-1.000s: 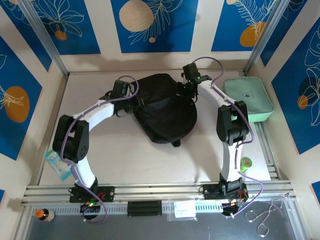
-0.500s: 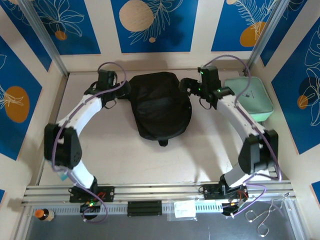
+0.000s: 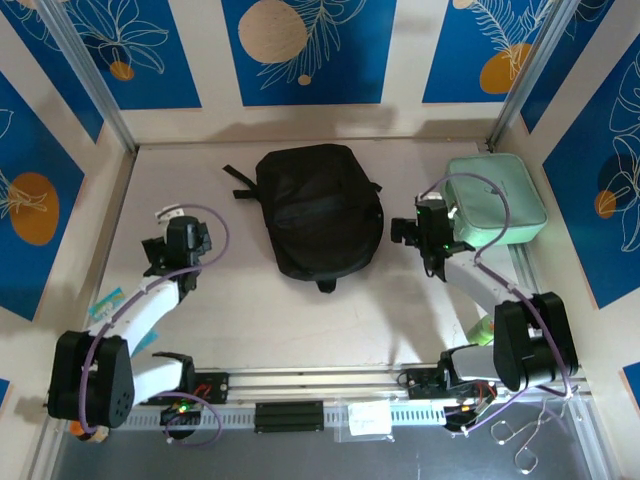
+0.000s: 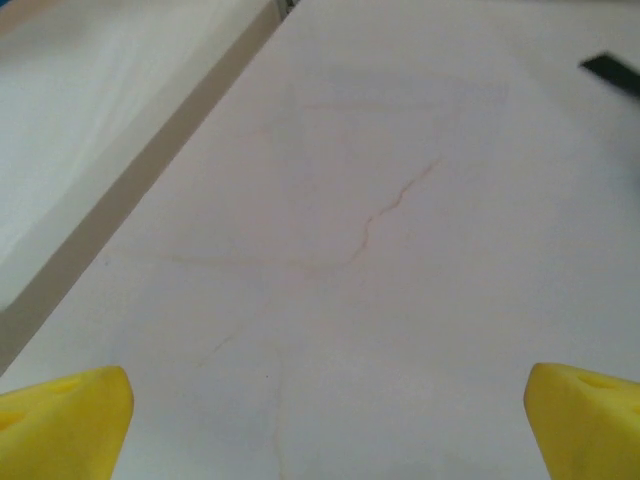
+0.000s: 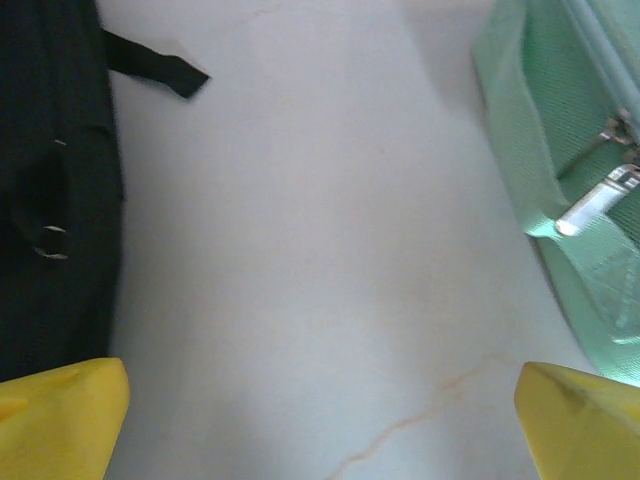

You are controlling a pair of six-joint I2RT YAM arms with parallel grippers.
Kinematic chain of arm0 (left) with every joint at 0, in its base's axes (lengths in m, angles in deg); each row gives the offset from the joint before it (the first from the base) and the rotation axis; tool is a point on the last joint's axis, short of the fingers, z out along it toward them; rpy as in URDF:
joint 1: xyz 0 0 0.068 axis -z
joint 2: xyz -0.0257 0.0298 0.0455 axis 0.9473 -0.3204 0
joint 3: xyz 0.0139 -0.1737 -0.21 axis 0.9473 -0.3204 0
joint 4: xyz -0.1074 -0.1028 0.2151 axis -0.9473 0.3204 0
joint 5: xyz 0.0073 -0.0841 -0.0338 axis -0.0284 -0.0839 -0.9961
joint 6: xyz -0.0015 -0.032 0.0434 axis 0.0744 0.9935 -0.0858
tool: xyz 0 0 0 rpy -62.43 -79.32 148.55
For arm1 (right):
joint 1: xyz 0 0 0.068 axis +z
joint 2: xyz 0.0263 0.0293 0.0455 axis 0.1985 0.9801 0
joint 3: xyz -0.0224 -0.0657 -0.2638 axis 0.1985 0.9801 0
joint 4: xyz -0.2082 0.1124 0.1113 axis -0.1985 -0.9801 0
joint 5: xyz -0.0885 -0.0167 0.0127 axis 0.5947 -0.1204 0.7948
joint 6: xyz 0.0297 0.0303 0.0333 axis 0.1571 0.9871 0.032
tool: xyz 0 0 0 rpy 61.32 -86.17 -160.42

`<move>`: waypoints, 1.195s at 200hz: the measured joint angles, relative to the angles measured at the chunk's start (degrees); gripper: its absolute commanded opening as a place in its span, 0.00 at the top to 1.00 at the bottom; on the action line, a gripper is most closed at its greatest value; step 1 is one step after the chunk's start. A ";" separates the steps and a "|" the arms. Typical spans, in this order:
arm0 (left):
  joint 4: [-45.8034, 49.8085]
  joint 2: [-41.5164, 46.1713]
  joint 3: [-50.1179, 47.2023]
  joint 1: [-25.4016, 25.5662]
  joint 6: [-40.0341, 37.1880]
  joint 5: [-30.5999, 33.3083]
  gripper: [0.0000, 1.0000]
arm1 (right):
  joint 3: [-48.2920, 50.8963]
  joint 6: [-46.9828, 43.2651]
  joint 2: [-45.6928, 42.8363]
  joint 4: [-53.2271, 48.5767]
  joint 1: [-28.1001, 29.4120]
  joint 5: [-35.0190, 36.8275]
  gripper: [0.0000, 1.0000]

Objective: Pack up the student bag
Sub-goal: Reset both arms

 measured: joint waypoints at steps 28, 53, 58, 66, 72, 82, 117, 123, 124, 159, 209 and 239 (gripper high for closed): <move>-10.32 -3.08 -3.10 -2.08 -5.44 -2.14 0.01 | 4.39 -1.42 -0.24 8.72 -4.42 -2.01 0.01; -20.50 -6.93 -7.13 -3.69 -10.82 -9.97 0.01 | 8.31 -3.39 1.79 18.38 -6.01 -5.14 0.01; -21.75 -7.58 -7.61 -3.80 -11.69 -11.50 0.01 | 8.92 -3.61 2.34 19.91 -6.51 -6.40 0.01; -23.34 -8.37 -8.15 -3.98 -13.00 -13.86 0.01 | 9.99 -3.85 2.91 22.32 -7.15 -8.55 0.01; -24.39 -8.66 -8.48 -4.17 -13.88 -15.65 0.01 | 10.88 -4.00 3.17 24.26 -7.78 -10.21 0.01; -26.18 -8.72 -8.94 -4.50 -14.99 -18.03 0.01 | 12.52 -4.17 3.54 27.74 -8.96 -13.03 0.01; -32.85 -9.09 -10.69 -5.64 -17.49 -24.02 0.01 | 14.71 -4.83 6.93 35.93 -10.34 -20.00 0.01; -33.27 -9.09 -10.93 -5.79 -17.46 -24.74 0.01 | 14.71 -4.90 7.58 36.81 -10.32 -20.59 0.01; -33.31 -9.09 -10.95 -5.79 -17.46 -24.81 0.01 | 14.71 -4.94 7.69 37.07 -10.34 -20.79 0.01; -37.13 -9.46 -12.37 -6.03 -15.30 -29.64 0.01 | 14.71 -5.49 10.49 40.87 -10.25 -22.67 0.01; -49.03 -18.91 -13.79 -6.08 -13.99 -32.87 0.00 | 14.71 -5.68 11.76 43.95 -10.25 -23.45 0.01; -53.72 -22.82 -15.74 -6.08 -13.66 -32.68 0.00 | 14.71 -5.66 11.76 44.33 -10.45 -24.35 0.01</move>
